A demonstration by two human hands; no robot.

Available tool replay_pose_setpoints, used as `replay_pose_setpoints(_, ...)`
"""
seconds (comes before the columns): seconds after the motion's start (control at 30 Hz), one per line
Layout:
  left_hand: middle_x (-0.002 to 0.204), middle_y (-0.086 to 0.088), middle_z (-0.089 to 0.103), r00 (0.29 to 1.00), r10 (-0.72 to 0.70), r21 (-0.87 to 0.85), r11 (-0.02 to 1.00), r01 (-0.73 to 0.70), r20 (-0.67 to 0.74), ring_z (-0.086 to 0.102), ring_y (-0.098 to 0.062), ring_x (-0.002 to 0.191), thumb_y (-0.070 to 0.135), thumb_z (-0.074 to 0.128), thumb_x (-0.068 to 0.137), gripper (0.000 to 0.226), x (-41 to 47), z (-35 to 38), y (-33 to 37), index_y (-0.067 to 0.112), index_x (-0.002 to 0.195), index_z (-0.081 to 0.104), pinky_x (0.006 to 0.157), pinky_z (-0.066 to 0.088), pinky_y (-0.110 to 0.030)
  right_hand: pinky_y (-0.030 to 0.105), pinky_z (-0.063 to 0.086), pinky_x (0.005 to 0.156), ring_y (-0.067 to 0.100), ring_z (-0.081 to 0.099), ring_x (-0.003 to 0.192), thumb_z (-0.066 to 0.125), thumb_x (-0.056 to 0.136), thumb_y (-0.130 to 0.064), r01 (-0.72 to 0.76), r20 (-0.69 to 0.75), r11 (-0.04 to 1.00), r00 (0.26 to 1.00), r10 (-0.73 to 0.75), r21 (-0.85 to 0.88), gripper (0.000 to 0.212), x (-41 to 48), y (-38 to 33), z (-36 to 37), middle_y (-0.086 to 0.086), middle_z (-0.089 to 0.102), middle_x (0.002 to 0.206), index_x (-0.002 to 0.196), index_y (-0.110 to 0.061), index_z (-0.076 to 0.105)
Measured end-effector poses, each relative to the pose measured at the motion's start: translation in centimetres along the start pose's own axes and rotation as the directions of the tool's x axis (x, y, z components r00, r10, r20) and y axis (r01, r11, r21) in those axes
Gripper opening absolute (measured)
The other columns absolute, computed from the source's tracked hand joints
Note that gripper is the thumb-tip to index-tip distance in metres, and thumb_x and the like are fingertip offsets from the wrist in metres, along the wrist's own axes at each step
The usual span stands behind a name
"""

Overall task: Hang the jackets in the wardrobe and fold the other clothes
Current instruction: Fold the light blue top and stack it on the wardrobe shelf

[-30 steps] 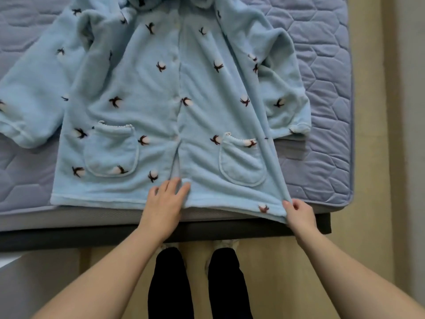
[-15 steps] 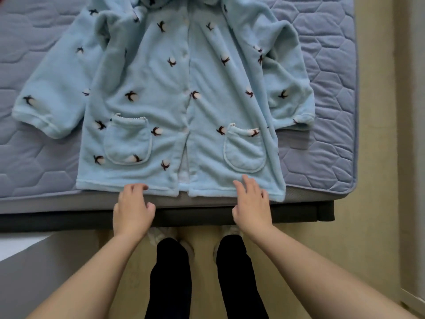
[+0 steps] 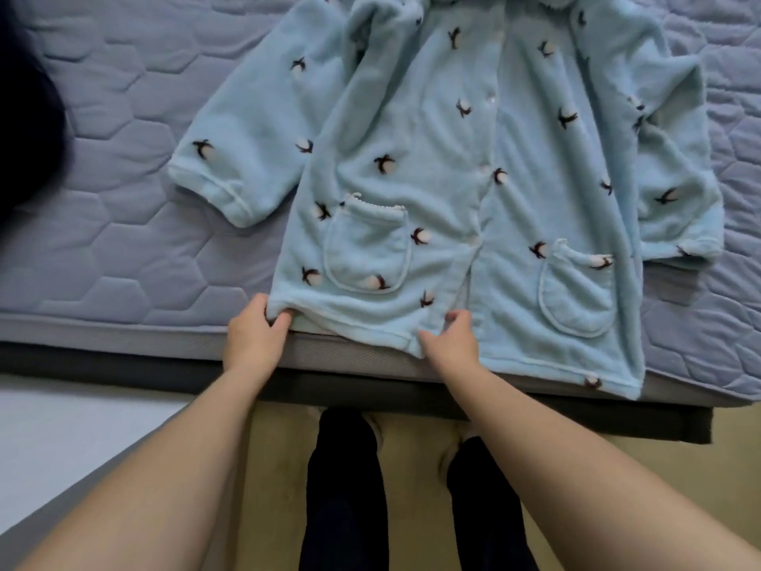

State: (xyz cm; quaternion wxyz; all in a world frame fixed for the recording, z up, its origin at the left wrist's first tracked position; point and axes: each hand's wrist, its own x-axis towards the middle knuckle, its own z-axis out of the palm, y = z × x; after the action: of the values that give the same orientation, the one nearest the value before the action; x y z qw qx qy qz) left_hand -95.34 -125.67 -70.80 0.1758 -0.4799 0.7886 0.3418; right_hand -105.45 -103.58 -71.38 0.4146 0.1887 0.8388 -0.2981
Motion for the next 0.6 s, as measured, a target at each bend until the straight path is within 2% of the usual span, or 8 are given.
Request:
replay_pose_setpoints(0.1, 0.072, -0.002, 0.054, 0.996, 0.091, 0.173, 0.981, -0.086, -0.018, 0.051, -0.028, 0.070, 0.024, 0.056, 0.086, 0.010, 0.4, -0.7, -0.4, 0.018, 0.083, 0.049, 0.055, 0.034, -0.033, 0.027, 0.035, 0.072, 0.019, 0.049, 0.081, 0.055, 0.092, -0.020, 0.009, -0.159, 0.998, 0.987, 0.002, 0.068, 0.022, 0.7, -0.3, -0.4, 0.005, 0.054, 0.101, 0.106, -0.020, 0.038)
replay_pose_setpoints(0.2, 0.075, -0.005, 0.058, 0.980, 0.195, 0.460, 0.867, -0.192, 0.040, 0.051, -0.030, 0.066, 0.022, 0.056, 0.081, 0.012, 0.2, -1.9, -1.2, 0.018, 0.086, 0.046, 0.051, 0.028, -0.031, 0.030, 0.032, 0.065, 0.017, 0.046, 0.069, 0.050, 0.096, -0.017, -0.017, -0.335, 1.000, 0.942, 0.020, 0.013, 0.016, 1.2, 0.2, -2.8, 0.007, 0.052, 0.095, 0.103, -0.020, 0.036)
replay_pose_setpoints(0.27, 0.086, -0.005, 0.064, 0.949, 0.270, 0.571, 0.758, -0.315, 0.165, 0.060, -0.031, 0.076, 0.022, 0.056, 0.082, 0.015, -0.3, -2.5, -2.1, 0.020, 0.093, 0.047, 0.054, 0.032, -0.031, 0.030, 0.032, 0.066, 0.022, 0.045, 0.074, 0.052, 0.095, -0.017, -0.058, -0.289, 0.982, 0.957, 0.003, -0.181, 0.015, 1.0, 0.9, -4.3, 0.006, 0.050, 0.093, 0.100, -0.018, 0.038)
replay_pose_setpoints(0.33, 0.095, 0.000, 0.066, 0.920, 0.297, 0.630, 0.670, -0.393, 0.257, 0.064, -0.028, 0.084, 0.026, 0.054, 0.084, 0.019, -1.3, -2.7, -3.0, 0.021, 0.102, 0.049, 0.060, 0.036, -0.031, 0.031, 0.034, 0.067, 0.023, 0.044, 0.079, 0.054, 0.094, -0.019, -0.053, -0.168, 0.925, 0.986, -0.012, -0.377, 0.013, 0.4, 1.7, -4.9, 0.006, 0.050, 0.091, 0.096, -0.015, 0.041)
replay_pose_setpoints(0.43, 0.100, 0.001, 0.067, 0.907, 0.263, 0.718, 0.554, -0.422, 0.330, 0.066, -0.025, 0.089, 0.029, 0.050, 0.088, 0.025, -3.0, -2.4, -4.0, 0.021, 0.111, 0.050, 0.063, 0.040, -0.030, 0.033, 0.039, 0.067, 0.024, 0.049, 0.080, 0.055, 0.093, -0.023, -0.018, -0.046, 0.862, 0.999, -0.006, -0.506, 0.013, -0.6, 2.4, -4.7, 0.005, 0.056, 0.091, 0.092, -0.016, 0.045)
replay_pose_setpoints(0.5, 0.100, 0.002, 0.066, 0.920, 0.201, 0.734, 0.557, -0.389, 0.335, 0.066, -0.024, 0.089, 0.029, 0.049, 0.089, 0.026, -3.3, -2.4, -3.8, 0.019, 0.112, 0.048, 0.063, 0.041, -0.030, 0.036, 0.046, 0.073, 0.025, 0.053, 0.086, 0.056, 0.092, -0.027, -0.019, 0.003, 0.860, 1.000, 0.024, -0.510, 0.015, -0.9, 2.2, -4.7, 0.006, 0.058, 0.097, 0.095, -0.017, 0.045)
replay_pose_setpoints(0.57, 0.105, 0.001, 0.064, 0.917, 0.087, 0.691, 0.631, -0.353, 0.390, 0.063, -0.024, 0.093, 0.031, 0.050, 0.087, 0.029, -2.3, -2.8, -3.0, 0.021, 0.114, 0.043, 0.067, 0.042, -0.030, 0.040, 0.048, 0.081, 0.027, 0.056, 0.097, 0.055, 0.090, -0.032, -0.023, 0.018, 0.852, 0.999, 0.038, -0.523, 0.025, -1.0, 1.1, -5.1, 0.004, 0.056, 0.105, 0.106, -0.017, 0.044)
replay_pose_setpoints(0.6, 0.109, 0.000, 0.062, 0.892, 0.010, 0.649, 0.682, -0.336, 0.451, 0.061, -0.024, 0.097, 0.031, 0.051, 0.085, 0.032, -1.5, -3.2, -2.4, 0.022, 0.115, 0.041, 0.071, 0.045, -0.031, 0.040, 0.047, 0.083, 0.028, 0.055, 0.102, 0.054, 0.090, -0.034, -0.012, -0.005, 0.842, 1.000, 0.011, -0.540, 0.032, -0.9, 0.3, -5.4, 0.005, 0.054, 0.110, 0.113, -0.017, 0.042)
